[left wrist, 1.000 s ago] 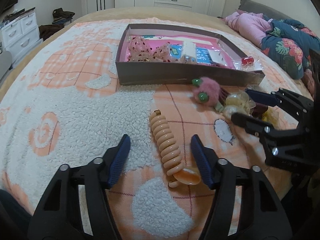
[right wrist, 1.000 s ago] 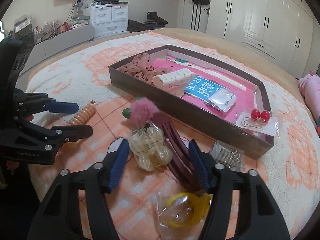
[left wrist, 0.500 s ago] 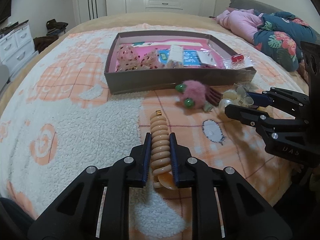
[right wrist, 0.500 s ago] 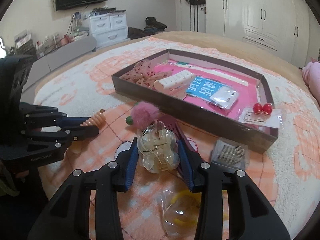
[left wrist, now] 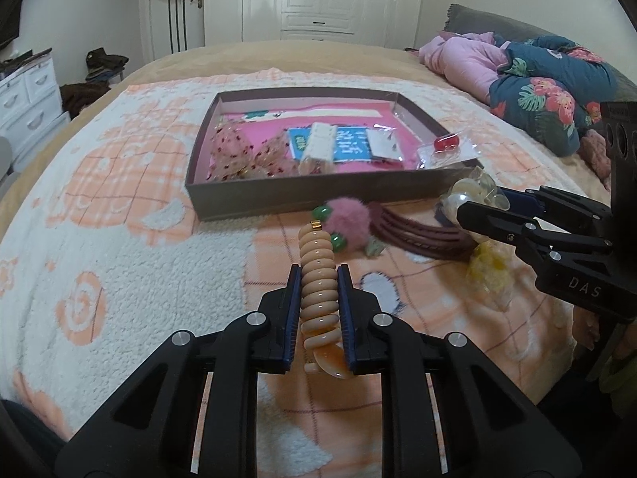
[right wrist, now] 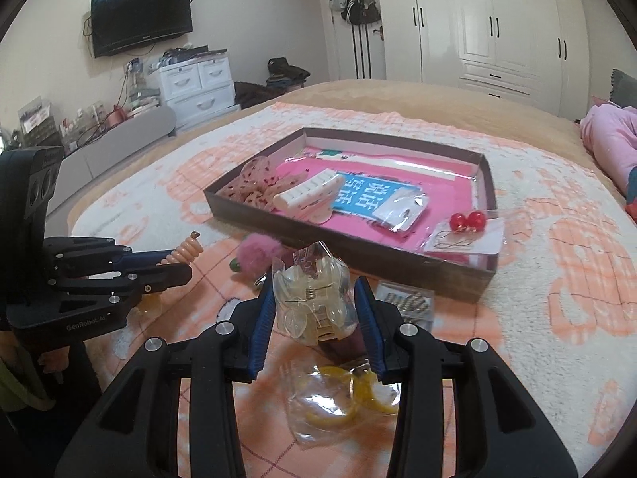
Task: Organize jewelry
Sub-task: 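Grasp the peach coiled hair tie with the left tool and lift it toward the box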
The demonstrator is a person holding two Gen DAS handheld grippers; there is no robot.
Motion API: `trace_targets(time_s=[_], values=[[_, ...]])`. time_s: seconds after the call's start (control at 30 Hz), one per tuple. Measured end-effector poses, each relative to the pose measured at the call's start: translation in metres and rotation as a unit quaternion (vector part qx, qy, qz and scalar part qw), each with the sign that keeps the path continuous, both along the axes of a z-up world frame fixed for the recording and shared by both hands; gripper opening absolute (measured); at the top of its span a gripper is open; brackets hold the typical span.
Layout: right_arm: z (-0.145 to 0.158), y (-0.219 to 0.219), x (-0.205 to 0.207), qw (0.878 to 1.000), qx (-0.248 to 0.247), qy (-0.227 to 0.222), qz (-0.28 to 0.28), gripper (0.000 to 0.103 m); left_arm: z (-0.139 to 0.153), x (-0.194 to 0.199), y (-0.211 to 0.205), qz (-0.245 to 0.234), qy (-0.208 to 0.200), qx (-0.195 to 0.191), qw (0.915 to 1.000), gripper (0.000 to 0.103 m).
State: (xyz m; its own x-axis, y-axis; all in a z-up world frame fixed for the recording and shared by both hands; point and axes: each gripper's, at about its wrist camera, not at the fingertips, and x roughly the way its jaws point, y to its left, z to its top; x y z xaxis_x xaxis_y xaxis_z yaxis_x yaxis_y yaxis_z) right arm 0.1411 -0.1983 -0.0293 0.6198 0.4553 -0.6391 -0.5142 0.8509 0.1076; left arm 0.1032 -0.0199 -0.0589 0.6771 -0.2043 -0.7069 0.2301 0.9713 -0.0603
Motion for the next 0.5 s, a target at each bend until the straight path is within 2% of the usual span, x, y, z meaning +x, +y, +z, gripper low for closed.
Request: trace_targets(time_s=[0.5], values=[[0.019,-0.032,0.010,0.999,0.017,-0.020,-0.041,0.038,0.020,0.021,-0.032,-0.014,-0.020,-0.004,0.9997,0.011]])
